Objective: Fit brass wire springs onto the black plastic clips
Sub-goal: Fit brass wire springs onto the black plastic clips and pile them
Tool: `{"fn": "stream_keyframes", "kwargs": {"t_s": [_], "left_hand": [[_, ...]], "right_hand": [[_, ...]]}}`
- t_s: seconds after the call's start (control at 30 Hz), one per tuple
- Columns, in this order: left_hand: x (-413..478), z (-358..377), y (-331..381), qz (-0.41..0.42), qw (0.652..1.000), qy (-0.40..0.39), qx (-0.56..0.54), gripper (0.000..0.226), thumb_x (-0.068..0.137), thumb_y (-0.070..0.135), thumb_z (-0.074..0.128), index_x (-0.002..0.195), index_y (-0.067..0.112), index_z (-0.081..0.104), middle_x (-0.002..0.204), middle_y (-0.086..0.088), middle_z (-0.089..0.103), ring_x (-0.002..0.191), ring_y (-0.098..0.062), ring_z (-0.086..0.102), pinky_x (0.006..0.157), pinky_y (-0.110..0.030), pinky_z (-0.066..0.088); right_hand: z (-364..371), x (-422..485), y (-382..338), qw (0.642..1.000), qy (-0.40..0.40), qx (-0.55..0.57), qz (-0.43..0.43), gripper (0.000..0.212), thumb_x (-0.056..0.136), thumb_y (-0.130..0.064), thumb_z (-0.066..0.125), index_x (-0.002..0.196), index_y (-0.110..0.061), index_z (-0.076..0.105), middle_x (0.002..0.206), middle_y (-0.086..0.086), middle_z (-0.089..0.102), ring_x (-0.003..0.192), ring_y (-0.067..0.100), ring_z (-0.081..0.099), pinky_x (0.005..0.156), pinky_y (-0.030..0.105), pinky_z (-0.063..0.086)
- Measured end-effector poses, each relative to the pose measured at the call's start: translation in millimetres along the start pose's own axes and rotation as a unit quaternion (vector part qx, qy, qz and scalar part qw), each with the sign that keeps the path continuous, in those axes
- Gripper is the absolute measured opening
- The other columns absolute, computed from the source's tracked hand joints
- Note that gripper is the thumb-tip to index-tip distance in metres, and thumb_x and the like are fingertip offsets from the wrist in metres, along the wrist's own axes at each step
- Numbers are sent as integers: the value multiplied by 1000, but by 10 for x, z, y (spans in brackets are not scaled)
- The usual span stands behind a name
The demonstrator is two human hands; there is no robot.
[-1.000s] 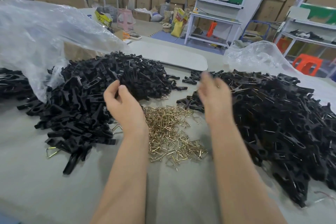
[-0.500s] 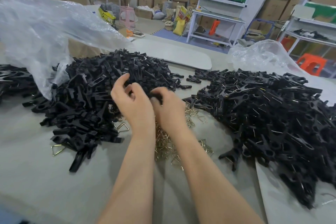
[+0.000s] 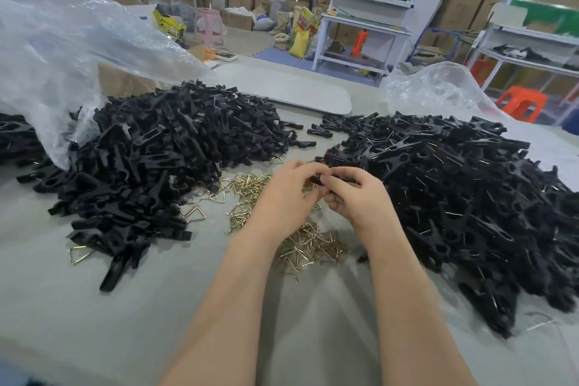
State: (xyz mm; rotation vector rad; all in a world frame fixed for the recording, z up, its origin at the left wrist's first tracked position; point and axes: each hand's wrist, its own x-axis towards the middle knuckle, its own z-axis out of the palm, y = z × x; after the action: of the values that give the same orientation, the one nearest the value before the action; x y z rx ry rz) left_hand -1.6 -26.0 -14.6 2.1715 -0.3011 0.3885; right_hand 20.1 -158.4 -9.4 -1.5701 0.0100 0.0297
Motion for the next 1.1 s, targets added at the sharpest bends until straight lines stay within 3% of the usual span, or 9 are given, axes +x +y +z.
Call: {"fn": "stream_keyframes", "kwargs": {"t_s": [0.13, 0.23, 0.33, 0.4, 0.6, 0.77, 0.87, 0.97, 1.1], "left_hand": [[21, 2, -15, -30, 999, 36, -15, 13, 89, 18, 63, 100, 23, 66, 94, 5, 57, 82, -5, 53, 72, -12, 41], [39, 2, -29, -75, 993, 90, -23, 8, 90, 19, 62, 87, 27, 61, 91, 7, 60, 82, -7, 56, 67, -9, 37], [41, -13, -31, -113, 978, 160, -75, 11, 91, 18, 61, 88, 28, 61, 86, 11, 65, 80, -1, 59, 62, -4, 40], [40, -14, -25, -122, 973, 174, -90, 10, 91, 17, 61, 91, 27, 63, 84, 13, 66, 80, 0, 61, 63, -3, 40], [40, 60, 32, -95, 982, 127, -107, 16, 94, 26, 56, 95, 23, 71, 81, 15, 68, 80, -2, 62, 70, -12, 45], [81, 63, -28, -155, 970, 118, -147, 11, 90, 20, 58, 84, 21, 67, 78, 4, 67, 72, -11, 59, 62, -21, 45], [68, 39, -36, -199, 941, 116, -247, 14, 87, 12, 61, 87, 27, 60, 80, 4, 65, 71, -7, 58, 58, -14, 47], [63, 28, -53, -211, 927, 99, -294, 22, 89, 11, 60, 105, 26, 59, 92, 4, 68, 84, -8, 61, 73, -19, 49], [58, 23, -5, -185, 937, 57, -292, 21, 89, 6, 61, 105, 18, 68, 97, 1, 71, 92, -10, 64, 88, -25, 51]], "right_hand": [[60, -34, -41, 997, 12, 80, -16, 13, 90, -13, 62, 103, -10, 61, 71, 1, 68, 54, 9, 60, 56, 21, 53], [86, -28, -67, 987, 75, 139, -26, 9, 94, -12, 56, 103, -13, 58, 82, 4, 69, 62, 10, 65, 62, 21, 56], [113, -30, -23, 986, 124, 88, -69, 19, 91, -8, 60, 110, -11, 56, 88, 5, 67, 69, 6, 65, 67, 17, 54], [156, -37, 8, 990, 105, 34, -87, 20, 89, -8, 63, 108, -12, 57, 88, 2, 66, 67, 0, 63, 66, 14, 52], [267, -33, 75, 982, 99, -91, -131, 10, 92, -10, 58, 97, -18, 63, 91, 1, 68, 86, 11, 62, 84, 29, 51], [289, -46, 104, 964, 103, -171, -175, 12, 93, -14, 58, 96, -23, 64, 100, 0, 66, 92, 7, 61, 85, 16, 47], [298, -64, 89, 965, 101, -163, -179, 7, 94, -19, 57, 93, -25, 58, 86, -15, 62, 83, -4, 59, 73, 2, 41], [256, -65, 72, 964, 133, -148, -174, 5, 95, -28, 56, 91, -25, 55, 80, -18, 58, 77, -6, 55, 68, 3, 40], [256, -84, 59, 968, 145, -120, -166, 11, 93, -28, 58, 91, -18, 58, 78, -8, 61, 73, 7, 58, 68, 16, 45]]}}
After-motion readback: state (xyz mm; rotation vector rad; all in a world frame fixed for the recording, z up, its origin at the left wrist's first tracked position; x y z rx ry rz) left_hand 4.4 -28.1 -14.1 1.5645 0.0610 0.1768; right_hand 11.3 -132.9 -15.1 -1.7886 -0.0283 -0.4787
